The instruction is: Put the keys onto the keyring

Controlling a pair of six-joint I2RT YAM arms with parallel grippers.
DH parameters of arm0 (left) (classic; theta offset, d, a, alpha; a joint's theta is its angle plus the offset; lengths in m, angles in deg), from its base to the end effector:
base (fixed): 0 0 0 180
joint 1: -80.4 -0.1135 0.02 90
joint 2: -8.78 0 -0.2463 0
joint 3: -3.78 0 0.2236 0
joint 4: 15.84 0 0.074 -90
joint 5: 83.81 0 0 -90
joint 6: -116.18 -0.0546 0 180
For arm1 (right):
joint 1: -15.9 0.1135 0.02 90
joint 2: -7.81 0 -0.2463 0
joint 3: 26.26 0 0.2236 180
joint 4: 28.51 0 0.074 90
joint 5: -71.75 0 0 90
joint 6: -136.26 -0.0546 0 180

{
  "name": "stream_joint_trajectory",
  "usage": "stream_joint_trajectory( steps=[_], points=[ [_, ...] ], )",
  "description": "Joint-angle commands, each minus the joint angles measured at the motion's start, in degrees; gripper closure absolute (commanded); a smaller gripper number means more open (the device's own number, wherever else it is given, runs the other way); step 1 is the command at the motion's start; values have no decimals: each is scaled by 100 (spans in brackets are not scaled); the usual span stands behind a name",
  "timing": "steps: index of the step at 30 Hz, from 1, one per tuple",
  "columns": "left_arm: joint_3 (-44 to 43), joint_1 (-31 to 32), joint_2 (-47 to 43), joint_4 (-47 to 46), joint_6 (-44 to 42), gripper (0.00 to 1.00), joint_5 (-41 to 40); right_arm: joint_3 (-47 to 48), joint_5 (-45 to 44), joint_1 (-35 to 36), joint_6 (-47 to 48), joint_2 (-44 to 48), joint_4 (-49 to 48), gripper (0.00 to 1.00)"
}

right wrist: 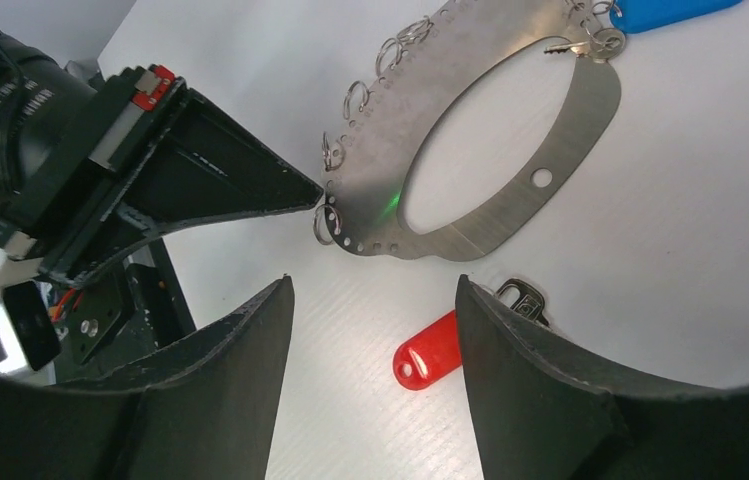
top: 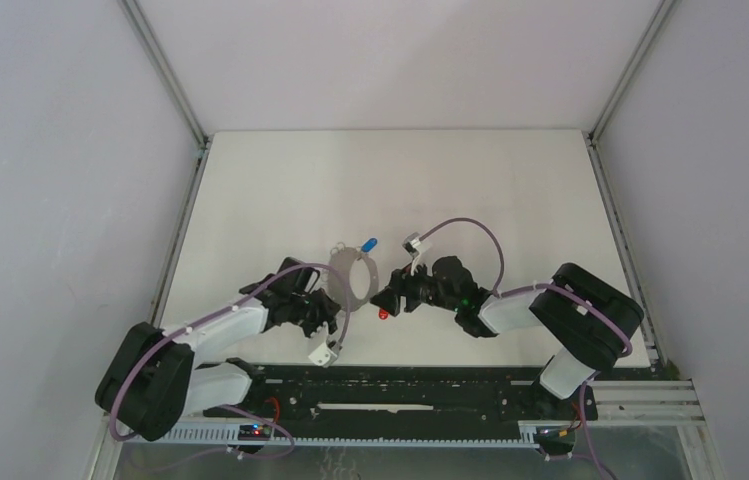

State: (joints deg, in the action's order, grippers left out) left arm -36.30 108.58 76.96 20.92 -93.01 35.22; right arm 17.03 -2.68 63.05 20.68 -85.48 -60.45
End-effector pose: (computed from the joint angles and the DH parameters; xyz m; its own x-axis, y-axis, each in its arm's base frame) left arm 0.1439 -0.1071 0.1266 0.9083 0.3794 -0.1763 0.4066 -0.7016 0.5851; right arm 0.1921 0.2286 0.1489 -0.5700 -0.0029 -0.8216 -0.7025 0.5203 0.4856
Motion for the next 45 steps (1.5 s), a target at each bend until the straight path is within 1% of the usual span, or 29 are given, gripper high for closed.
stream_joint_trajectory(
  steps=[1, 3, 5, 7, 9, 11, 12, 13, 14, 16, 17, 20, 22, 24, 27, 30, 31, 33, 35, 40, 42, 45],
  points=[
    [-96, -10, -298, -155, -34, 100, 532, 171, -20, -14, 572, 137, -74, 31],
    [-131, -14, -404, -271, 436, 100, 588, 243, 12, -99, 744, 231, 52, 30],
    [-109, -23, -539, -410, 707, 100, 663, 328, 142, -171, 801, 269, 104, 30],
    [-111, -24, -639, -444, 839, 100, 682, 391, 262, -180, 843, 246, 114, 30],
    [-180, -31, -672, -132, 836, 100, 628, 455, 363, -160, 971, 190, 144, 29],
    [-243, -49, -593, 249, 520, 99, 509, 502, 316, -121, 1075, 146, 194, 28],
    [-230, -56, -542, 302, 405, 93, 455, 543, 303, -124, 1077, 106, 224, 27],
    [-203, -63, -509, 302, 301, 83, 412, 620, 312, -136, 1059, 42, 264, 27],
    [-170, -73, -469, 302, 152, 79, 403, 738, 329, -143, 1044, -20, 342, 27],
    [-84, -86, -428, 215, -126, 72, 448, 1075, 343, -142, 952, -247, 628, 29],
    [-38, -85, -398, 159, -283, 71, 476, 1250, 439, -148, 869, -382, 738, 30],
    [57, -85, -229, -29, -732, 70, 519, 1688, 653, -158, 575, -820, 853, 34],
    [41, -85, -74, -136, -907, 70, 438, 1941, 774, -158, 430, -1068, 993, 34],
    [-1, -124, 57, -60, -1111, 70, 303, 2096, 851, -148, 300, -1244, 1092, 34],
    [-10, -288, 159, 211, -1887, 69, 270, 2233, 876, -115, 185, -1415, 1276, 34],
    [27, -371, 246, 284, -2306, 67, 276, 2318, 888, -93, 99, -1524, 1423, 34],
    [70, -389, 286, 189, -2423, 63, 296, 2350, 902, -93, 57, -1558, 1477, 34],
    [215, -392, 374, -242, -2588, 61, 397, 2427, 883, -89, 19, -1617, 1649, 34],
    [331, -400, 466, -593, -2748, 61, 489, 2508, 877, -91, -43, -1689, 1796, 34],
    [507, -501, 654, -939, -3278, 61, 646, 2631, 1000, -101, -212, -1900, 1932, 35],
    [548, -512, 661, -960, -3341, 61, 723, 2633, 1068, -101, -340, -1989, 1888, 35],
    [645, -516, 706, -1267, -3323, 62, 843, 2633, 1194, -101, -537, -2145, 1804, 35]
  ],
)
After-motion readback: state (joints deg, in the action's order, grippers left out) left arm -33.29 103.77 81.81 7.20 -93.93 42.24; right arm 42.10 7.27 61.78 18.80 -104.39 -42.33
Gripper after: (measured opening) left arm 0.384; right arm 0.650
